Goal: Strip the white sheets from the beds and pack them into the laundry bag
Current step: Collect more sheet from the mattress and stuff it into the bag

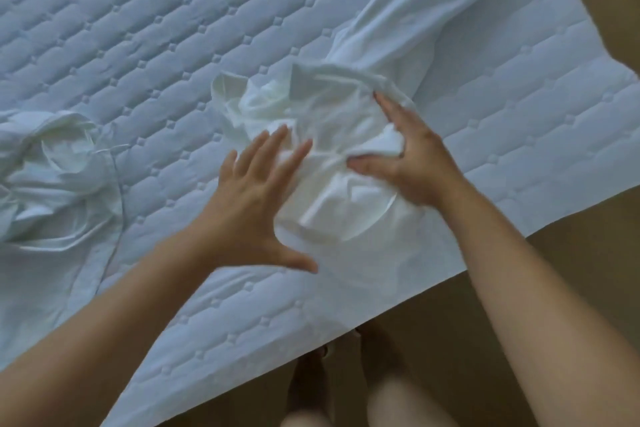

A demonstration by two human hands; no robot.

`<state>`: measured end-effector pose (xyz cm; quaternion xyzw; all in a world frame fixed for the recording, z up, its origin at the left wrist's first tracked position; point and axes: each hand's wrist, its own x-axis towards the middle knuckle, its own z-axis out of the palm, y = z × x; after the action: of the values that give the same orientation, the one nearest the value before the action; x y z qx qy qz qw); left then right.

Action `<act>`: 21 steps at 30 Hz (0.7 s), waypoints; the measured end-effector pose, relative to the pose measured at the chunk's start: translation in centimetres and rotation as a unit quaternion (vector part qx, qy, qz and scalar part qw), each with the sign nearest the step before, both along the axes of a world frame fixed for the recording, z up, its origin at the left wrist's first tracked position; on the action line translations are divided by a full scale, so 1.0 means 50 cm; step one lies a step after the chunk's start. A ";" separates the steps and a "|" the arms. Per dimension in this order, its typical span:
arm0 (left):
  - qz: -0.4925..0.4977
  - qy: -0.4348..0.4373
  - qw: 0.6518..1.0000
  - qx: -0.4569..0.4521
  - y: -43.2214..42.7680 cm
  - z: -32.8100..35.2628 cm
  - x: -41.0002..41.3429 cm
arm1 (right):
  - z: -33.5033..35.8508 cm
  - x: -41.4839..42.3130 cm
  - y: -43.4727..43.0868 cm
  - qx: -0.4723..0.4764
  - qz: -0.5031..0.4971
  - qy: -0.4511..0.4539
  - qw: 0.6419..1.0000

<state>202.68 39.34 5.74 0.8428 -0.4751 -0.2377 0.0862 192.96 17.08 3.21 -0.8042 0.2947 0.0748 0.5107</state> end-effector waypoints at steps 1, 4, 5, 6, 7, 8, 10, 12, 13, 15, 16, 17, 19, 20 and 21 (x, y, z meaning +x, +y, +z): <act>-0.016 -0.043 0.999 -0.001 0.006 -0.021 -0.013 | 0.006 0.019 -0.026 0.048 -0.016 0.001 0.999; 0.063 -0.040 0.997 -0.032 -0.057 -0.066 0.005 | 0.006 0.062 -0.077 0.147 -0.013 0.001 0.989; 0.077 -0.028 0.996 -0.041 -0.088 -0.072 0.022 | 0.003 0.073 -0.093 0.175 -0.006 0.001 0.985; 0.076 -0.021 0.996 -0.053 -0.114 -0.076 0.036 | -0.004 0.080 -0.112 0.205 0.004 0.003 0.979; 0.070 -0.018 0.995 -0.069 -0.134 -0.080 0.044 | -0.010 0.085 -0.131 0.233 0.026 0.008 0.972; 0.066 -0.022 0.993 -0.094 -0.150 -0.081 0.044 | -0.014 0.087 -0.149 0.262 0.054 0.016 0.964; 0.067 -0.033 0.988 -0.138 -0.164 -0.073 0.031 | -0.021 0.081 -0.170 0.305 0.084 0.026 0.948; 0.096 -0.034 0.982 -0.156 -0.154 -0.058 0.013 | -0.032 0.075 -0.168 0.324 0.065 0.042 0.943; 0.109 -0.024 0.980 -0.165 -0.149 -0.051 0.007 | -0.031 0.075 -0.166 0.322 0.058 0.051 0.943; 0.127 0.015 0.974 -0.187 -0.132 -0.038 -0.010 | -0.025 0.082 -0.153 0.331 0.077 0.074 0.938; 0.136 0.039 0.971 -0.193 -0.121 -0.031 -0.023 | -0.017 0.086 -0.143 0.331 0.103 0.091 0.934; 0.147 0.061 0.968 -0.195 -0.106 -0.024 -0.035 | -0.008 0.094 -0.125 0.320 0.130 0.113 0.932; 0.170 0.093 0.965 -0.179 -0.077 0.001 -0.060 | 0.002 0.104 -0.083 0.278 0.174 0.160 0.931; 0.189 0.115 0.964 -0.150 -0.061 0.018 -0.066 | 0.001 0.100 -0.057 0.252 0.188 0.183 0.931; 0.210 0.139 0.962 -0.101 -0.047 0.032 -0.069 | -0.009 0.097 -0.030 0.231 0.197 0.213 0.929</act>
<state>199.22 37.00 7.35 0.8692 -0.2920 -0.2798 0.2845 197.80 15.58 2.78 -0.6713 0.2070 0.4088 0.5826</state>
